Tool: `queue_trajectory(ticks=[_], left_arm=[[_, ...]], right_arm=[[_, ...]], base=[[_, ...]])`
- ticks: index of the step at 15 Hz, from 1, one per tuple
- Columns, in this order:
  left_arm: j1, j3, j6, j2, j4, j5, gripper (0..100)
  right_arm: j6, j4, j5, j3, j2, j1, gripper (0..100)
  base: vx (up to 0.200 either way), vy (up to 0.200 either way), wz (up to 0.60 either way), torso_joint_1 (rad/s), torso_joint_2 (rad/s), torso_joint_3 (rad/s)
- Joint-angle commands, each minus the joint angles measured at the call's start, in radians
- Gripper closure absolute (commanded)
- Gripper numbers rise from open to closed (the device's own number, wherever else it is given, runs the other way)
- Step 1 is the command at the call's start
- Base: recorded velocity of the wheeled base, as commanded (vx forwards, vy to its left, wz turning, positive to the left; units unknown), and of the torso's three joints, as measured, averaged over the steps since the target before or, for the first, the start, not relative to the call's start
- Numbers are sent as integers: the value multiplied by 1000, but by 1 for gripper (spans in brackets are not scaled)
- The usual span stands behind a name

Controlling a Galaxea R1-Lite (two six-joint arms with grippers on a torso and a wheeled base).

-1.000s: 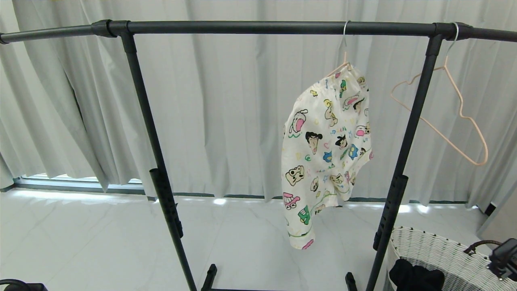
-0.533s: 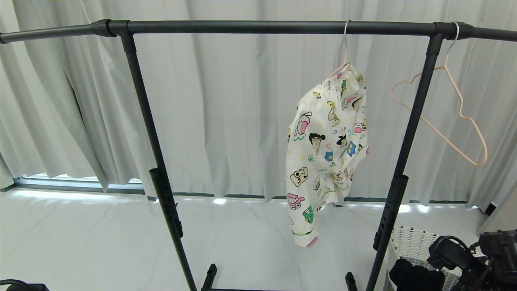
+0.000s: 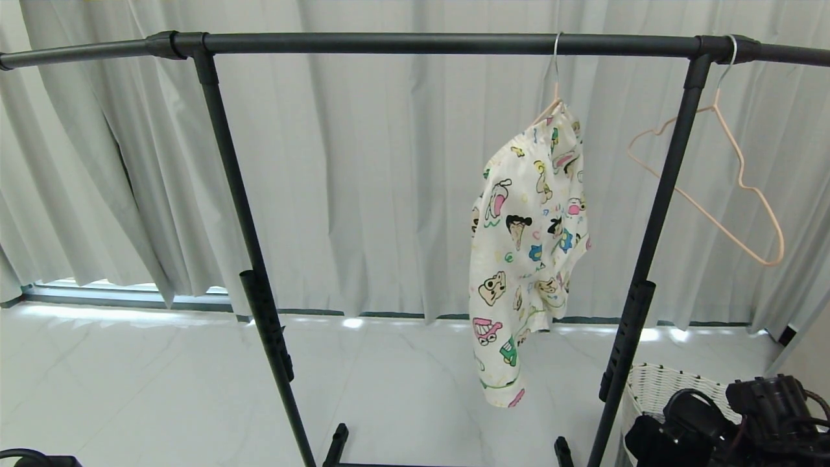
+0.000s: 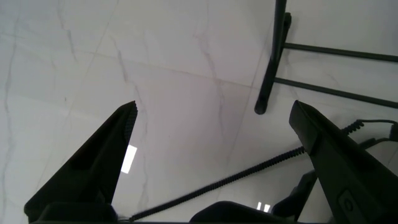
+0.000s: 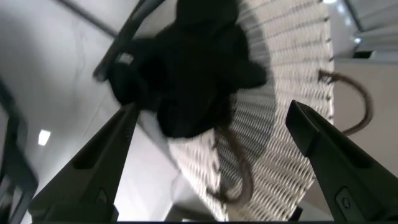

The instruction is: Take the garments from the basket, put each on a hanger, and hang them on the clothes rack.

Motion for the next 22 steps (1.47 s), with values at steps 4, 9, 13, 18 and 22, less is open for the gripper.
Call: queue_trajectory(ticks=[4,9,13,18,22], left_arm=[[1,0,-3,-11,0,2,0],[1,0,-1,-11,0,2,0],[1,0,-1,-13,0,2,0],[-3,0,17,-29,0,2,0],[-17,0,63,-26,-2,0,0]], right_arm=[[-1,-268,-161,-7,227,-3,0],[-1,-278,-167,-8,230,-3,0],[-1,-293,-167,-2,225,2,100],[-5,-293,-224,59,77,77,100],[-60,-229,-224,51,-48,100,100]], base=[[0,0,0,0,0,0],[0,0,0,0,0,0],[0,0,0,0,0,0],[0,0,0,0,0,0],[0,0,0,0,0,0]])
